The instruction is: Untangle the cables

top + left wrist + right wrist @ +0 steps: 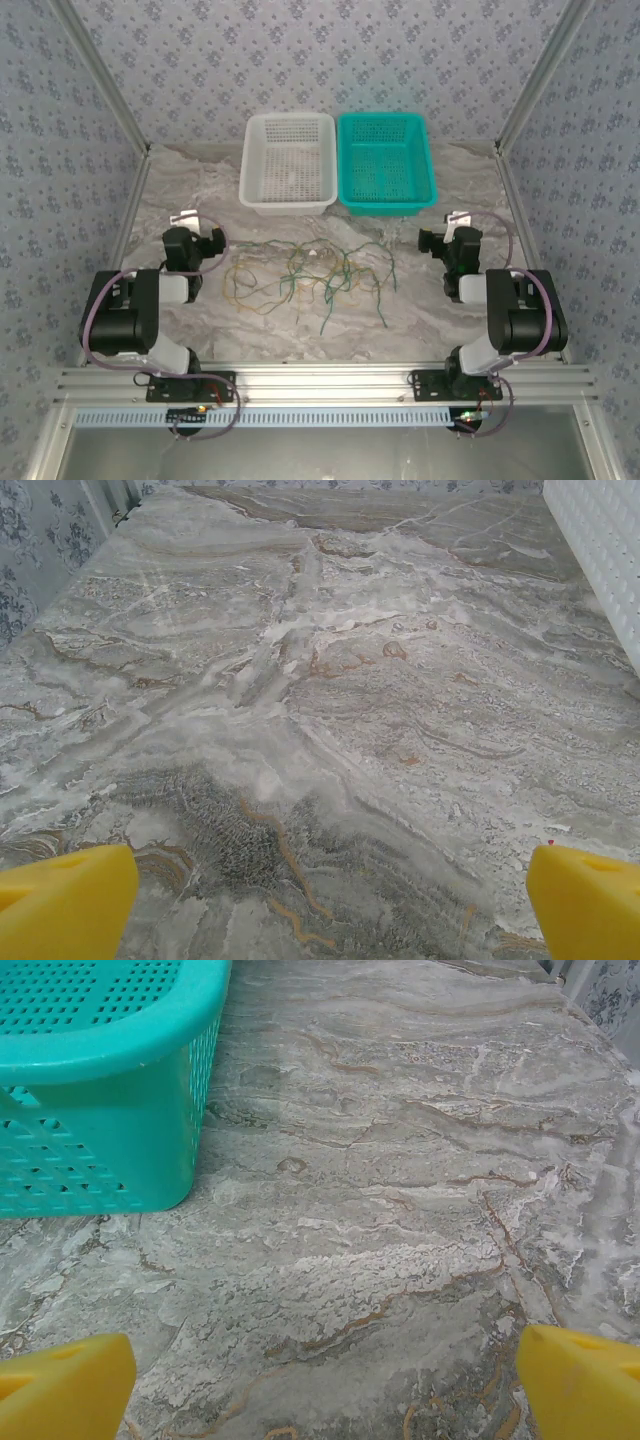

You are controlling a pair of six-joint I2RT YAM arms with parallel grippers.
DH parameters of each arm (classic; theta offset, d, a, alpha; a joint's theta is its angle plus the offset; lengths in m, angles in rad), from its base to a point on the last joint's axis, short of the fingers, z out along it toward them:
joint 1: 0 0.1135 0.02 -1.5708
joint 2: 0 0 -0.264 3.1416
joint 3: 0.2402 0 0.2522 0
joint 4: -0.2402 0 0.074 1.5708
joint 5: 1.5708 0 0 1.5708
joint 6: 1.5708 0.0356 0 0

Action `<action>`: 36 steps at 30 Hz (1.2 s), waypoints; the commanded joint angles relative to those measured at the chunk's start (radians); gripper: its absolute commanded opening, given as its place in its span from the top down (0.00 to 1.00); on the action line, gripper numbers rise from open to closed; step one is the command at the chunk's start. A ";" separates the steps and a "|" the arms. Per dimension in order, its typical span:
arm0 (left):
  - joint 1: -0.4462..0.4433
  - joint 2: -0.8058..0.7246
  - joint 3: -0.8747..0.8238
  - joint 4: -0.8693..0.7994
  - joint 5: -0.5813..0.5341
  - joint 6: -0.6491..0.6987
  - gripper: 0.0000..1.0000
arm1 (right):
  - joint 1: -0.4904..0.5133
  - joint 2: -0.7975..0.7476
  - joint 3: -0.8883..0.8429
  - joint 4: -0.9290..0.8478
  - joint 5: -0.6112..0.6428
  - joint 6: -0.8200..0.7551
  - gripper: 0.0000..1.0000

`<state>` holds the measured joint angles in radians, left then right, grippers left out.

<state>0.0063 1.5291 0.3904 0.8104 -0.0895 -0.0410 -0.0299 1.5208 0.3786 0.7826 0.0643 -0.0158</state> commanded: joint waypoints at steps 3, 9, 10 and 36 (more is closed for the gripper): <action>0.007 0.003 0.024 0.001 0.027 0.010 0.01 | -0.001 -0.003 0.016 0.012 0.004 0.007 0.00; 0.010 0.003 0.022 0.003 0.030 0.009 0.01 | -0.001 -0.003 0.016 0.012 0.005 0.007 0.00; 0.010 0.003 0.022 0.003 0.031 0.009 0.01 | 0.000 -0.003 0.016 0.012 0.005 0.006 0.00; -0.524 -0.208 0.556 -1.094 -0.031 -0.259 0.20 | 0.433 -0.216 0.482 -0.931 -0.092 0.299 0.11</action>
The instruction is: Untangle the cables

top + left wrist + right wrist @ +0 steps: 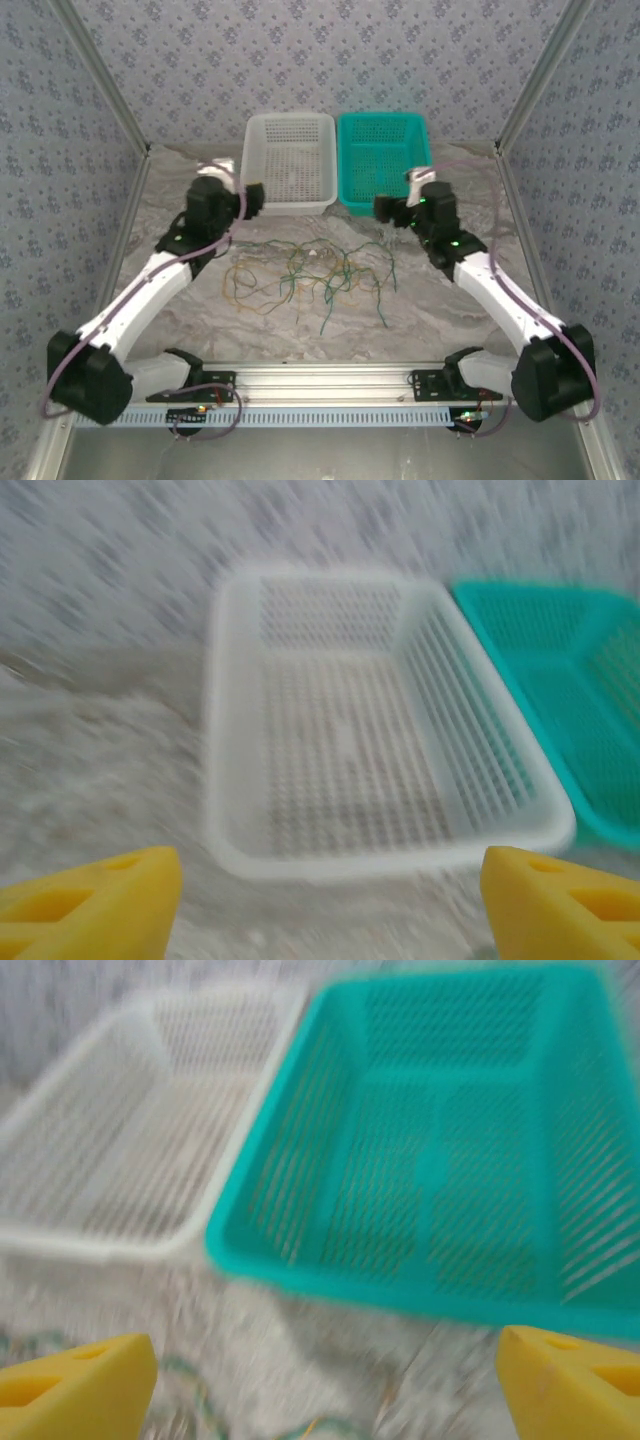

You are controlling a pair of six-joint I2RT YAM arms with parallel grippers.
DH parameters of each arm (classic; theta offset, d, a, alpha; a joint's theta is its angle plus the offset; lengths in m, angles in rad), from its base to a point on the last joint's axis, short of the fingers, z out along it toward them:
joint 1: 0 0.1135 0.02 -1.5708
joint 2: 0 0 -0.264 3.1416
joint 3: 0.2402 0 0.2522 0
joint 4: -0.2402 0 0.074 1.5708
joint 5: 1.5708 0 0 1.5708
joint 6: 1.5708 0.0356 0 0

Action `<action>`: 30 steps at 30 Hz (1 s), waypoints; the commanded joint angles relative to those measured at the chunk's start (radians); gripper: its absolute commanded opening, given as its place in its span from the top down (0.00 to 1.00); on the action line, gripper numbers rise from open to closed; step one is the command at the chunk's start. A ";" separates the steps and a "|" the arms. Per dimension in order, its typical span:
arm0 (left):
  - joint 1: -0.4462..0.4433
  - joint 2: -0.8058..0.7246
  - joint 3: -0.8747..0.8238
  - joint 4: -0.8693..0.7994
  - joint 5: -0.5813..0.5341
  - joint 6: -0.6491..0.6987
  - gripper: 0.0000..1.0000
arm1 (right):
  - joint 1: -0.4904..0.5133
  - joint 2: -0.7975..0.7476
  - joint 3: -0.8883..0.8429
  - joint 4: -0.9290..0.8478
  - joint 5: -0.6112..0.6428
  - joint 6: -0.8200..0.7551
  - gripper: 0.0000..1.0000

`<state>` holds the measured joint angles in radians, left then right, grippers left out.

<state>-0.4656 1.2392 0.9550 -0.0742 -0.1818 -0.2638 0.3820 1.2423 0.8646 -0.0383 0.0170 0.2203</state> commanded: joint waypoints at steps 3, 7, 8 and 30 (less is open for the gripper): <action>-0.089 0.124 -0.035 -0.152 0.103 -0.071 0.19 | 0.080 0.150 0.020 -0.109 -0.098 0.090 0.16; -0.098 0.158 -0.086 -0.060 0.138 -0.141 0.19 | 0.149 0.200 0.043 -0.140 -0.054 0.108 0.17; -0.105 0.163 -0.092 -0.053 0.136 -0.142 0.19 | 0.152 0.202 0.044 -0.146 -0.043 0.115 0.17; -0.131 0.079 -0.250 0.004 0.084 -0.102 0.22 | -0.078 0.434 0.133 -0.432 -0.106 0.047 0.38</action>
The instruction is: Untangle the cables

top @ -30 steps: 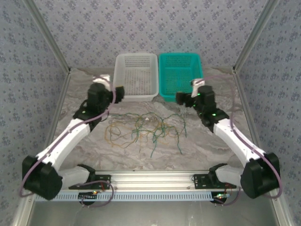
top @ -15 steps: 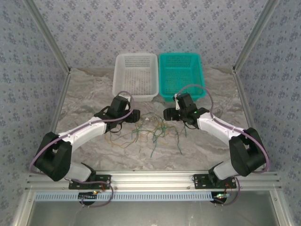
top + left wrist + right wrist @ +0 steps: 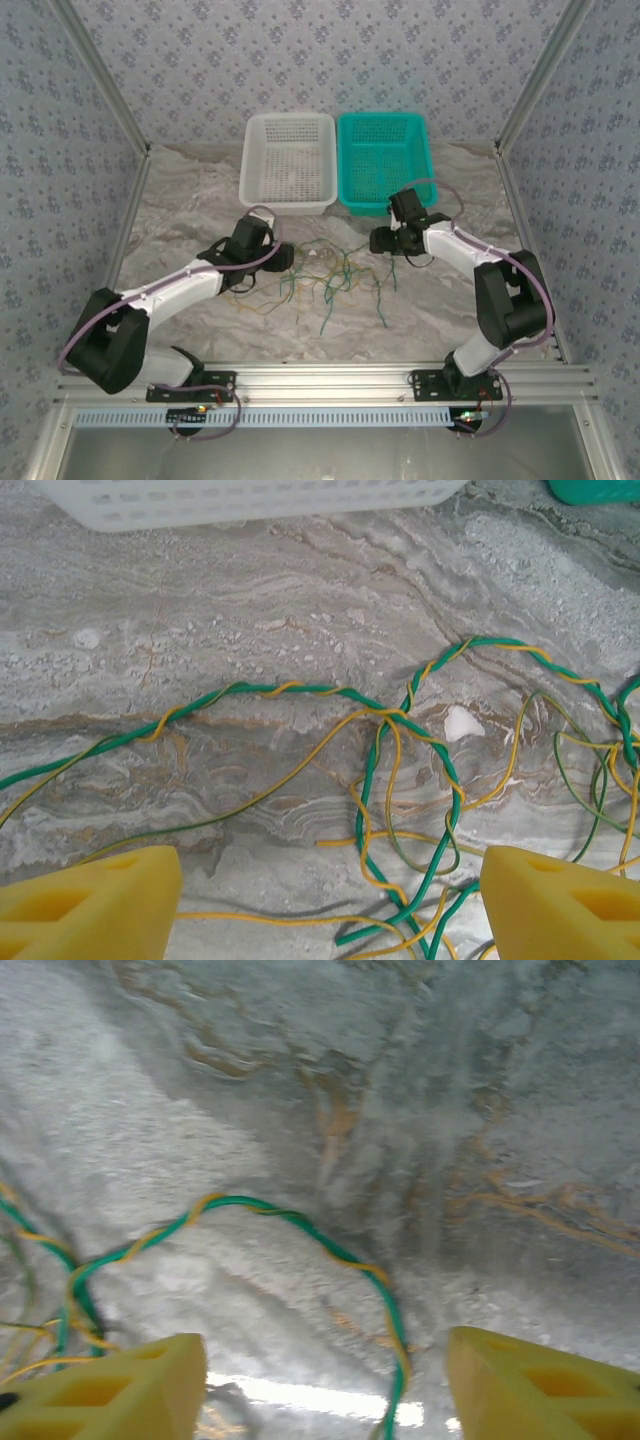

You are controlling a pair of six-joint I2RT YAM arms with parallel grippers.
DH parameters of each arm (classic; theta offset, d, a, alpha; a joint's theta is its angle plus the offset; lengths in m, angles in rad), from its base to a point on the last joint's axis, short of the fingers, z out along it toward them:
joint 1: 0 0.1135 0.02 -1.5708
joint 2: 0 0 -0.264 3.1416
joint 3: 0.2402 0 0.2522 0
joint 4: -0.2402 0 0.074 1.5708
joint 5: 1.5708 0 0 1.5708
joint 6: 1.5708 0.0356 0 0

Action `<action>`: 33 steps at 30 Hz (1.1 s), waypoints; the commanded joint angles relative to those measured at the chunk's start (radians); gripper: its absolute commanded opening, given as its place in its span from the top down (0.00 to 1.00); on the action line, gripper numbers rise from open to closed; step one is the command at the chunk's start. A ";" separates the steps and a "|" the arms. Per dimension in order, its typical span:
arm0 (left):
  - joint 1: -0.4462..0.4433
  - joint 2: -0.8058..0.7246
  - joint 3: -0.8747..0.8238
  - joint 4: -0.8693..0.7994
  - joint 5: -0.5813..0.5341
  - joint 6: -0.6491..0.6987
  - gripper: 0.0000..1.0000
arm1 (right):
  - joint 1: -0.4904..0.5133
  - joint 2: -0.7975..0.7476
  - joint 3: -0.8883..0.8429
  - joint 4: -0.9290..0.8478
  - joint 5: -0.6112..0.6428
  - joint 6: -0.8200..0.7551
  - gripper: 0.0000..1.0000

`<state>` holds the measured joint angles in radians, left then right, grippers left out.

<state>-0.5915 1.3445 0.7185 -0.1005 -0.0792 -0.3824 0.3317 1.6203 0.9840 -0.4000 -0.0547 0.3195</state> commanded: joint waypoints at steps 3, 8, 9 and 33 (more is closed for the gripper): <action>-0.009 -0.038 -0.020 0.033 -0.026 0.019 0.21 | -0.021 0.098 0.027 -0.080 -0.018 -0.083 0.42; -0.008 -0.043 -0.033 0.071 -0.029 0.022 0.21 | 0.024 0.164 0.066 -0.079 0.041 -0.095 0.51; -0.010 -0.043 -0.031 0.071 -0.026 0.022 0.21 | 0.032 0.178 0.081 -0.088 0.053 -0.091 0.55; -0.022 -0.185 -0.146 0.208 -0.185 0.021 0.19 | 0.143 -0.078 0.197 -0.162 0.191 -0.083 1.00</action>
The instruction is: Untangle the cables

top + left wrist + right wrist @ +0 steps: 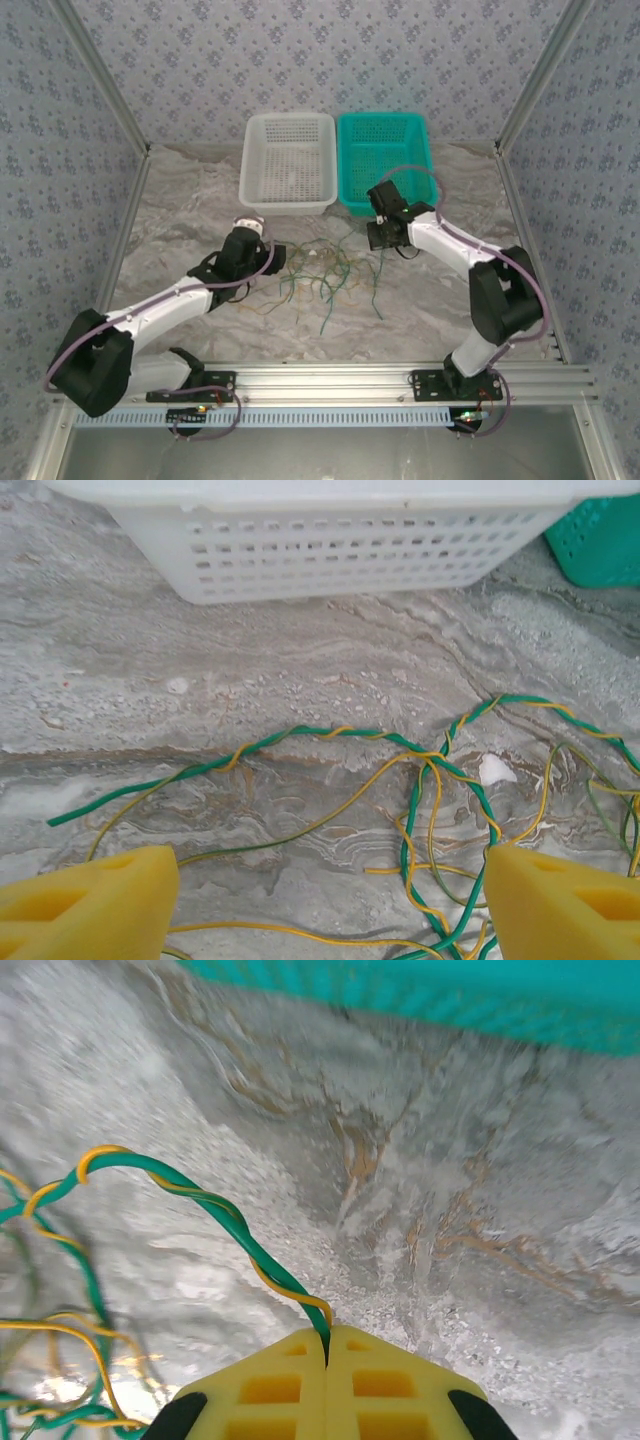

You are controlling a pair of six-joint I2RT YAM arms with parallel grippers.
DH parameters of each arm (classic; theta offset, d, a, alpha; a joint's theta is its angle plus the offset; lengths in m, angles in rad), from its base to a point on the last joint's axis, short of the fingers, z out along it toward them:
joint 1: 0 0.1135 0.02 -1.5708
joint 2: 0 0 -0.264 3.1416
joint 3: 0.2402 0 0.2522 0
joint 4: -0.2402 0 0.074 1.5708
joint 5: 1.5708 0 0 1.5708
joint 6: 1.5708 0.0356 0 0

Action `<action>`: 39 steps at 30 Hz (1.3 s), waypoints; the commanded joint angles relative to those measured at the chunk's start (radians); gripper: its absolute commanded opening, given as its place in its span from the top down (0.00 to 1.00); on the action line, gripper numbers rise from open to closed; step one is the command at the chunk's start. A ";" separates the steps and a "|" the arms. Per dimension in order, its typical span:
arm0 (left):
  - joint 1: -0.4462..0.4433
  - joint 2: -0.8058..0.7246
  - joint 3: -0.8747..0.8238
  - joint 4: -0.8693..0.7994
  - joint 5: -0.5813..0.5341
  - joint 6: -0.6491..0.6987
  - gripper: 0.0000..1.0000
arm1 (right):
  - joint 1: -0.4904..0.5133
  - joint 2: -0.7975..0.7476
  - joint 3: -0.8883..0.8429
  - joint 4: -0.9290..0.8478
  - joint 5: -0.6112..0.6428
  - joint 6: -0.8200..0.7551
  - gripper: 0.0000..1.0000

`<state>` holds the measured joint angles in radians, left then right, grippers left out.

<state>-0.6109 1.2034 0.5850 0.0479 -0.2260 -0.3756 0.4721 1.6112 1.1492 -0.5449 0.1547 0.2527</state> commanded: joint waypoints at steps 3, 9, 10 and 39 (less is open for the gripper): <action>-0.001 -0.081 -0.017 0.086 -0.039 0.039 0.18 | 0.002 -0.125 0.034 -0.014 -0.073 -0.040 1.00; 0.010 -0.146 -0.018 0.137 0.038 0.089 0.16 | -0.001 -0.220 0.034 -0.003 -0.177 -0.088 1.00; 0.016 -0.160 -0.022 0.153 0.055 0.093 0.16 | 0.000 -0.237 0.059 -0.003 -0.204 -0.104 1.00; 0.284 -0.095 0.164 0.553 0.939 -0.057 0.31 | -0.010 -0.366 0.228 0.156 -0.337 -0.196 1.00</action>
<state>-0.3115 1.0988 0.6975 0.5564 0.5987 -0.4179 0.4660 1.2457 1.3624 -0.4339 -0.1982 0.0334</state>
